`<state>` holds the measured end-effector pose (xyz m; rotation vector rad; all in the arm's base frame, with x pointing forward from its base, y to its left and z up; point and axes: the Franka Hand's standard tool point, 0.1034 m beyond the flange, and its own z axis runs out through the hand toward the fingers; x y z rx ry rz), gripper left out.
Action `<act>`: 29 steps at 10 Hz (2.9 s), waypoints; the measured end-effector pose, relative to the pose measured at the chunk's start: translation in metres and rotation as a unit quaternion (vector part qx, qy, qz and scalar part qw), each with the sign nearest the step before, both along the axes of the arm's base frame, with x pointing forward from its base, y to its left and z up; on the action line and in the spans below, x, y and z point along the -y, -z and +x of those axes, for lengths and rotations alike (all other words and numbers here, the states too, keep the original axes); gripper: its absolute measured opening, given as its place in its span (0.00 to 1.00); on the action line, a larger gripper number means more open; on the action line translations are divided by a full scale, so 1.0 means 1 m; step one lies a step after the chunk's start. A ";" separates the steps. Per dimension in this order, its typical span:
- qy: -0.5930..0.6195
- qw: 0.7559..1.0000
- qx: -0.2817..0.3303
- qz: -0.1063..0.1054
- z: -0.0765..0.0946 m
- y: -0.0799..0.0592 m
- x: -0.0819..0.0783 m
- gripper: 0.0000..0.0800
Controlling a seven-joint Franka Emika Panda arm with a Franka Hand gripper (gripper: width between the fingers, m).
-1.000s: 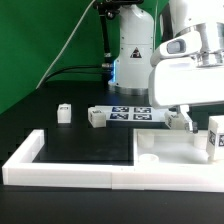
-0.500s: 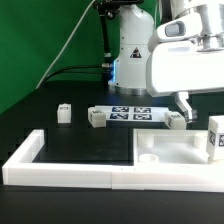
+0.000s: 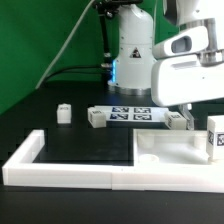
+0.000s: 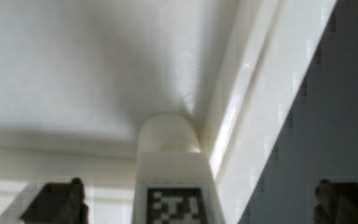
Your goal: Assemble one leg
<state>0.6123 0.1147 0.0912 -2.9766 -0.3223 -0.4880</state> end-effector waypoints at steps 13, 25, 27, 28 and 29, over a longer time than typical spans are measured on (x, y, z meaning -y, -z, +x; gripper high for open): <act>0.008 0.998 -0.059 -0.001 0.011 0.005 0.013 0.81; 0.028 0.998 -0.059 0.006 0.006 0.011 0.003 0.36; 0.096 0.993 -0.070 0.028 0.005 0.011 0.002 0.36; 0.151 0.985 -0.076 0.045 0.005 0.011 0.003 0.36; 0.220 0.970 -0.076 0.066 0.003 0.011 0.004 0.36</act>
Offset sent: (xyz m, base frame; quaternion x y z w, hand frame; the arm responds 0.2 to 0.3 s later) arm 0.0021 -0.0035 0.0145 -0.0251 -0.0052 0.0239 0.9994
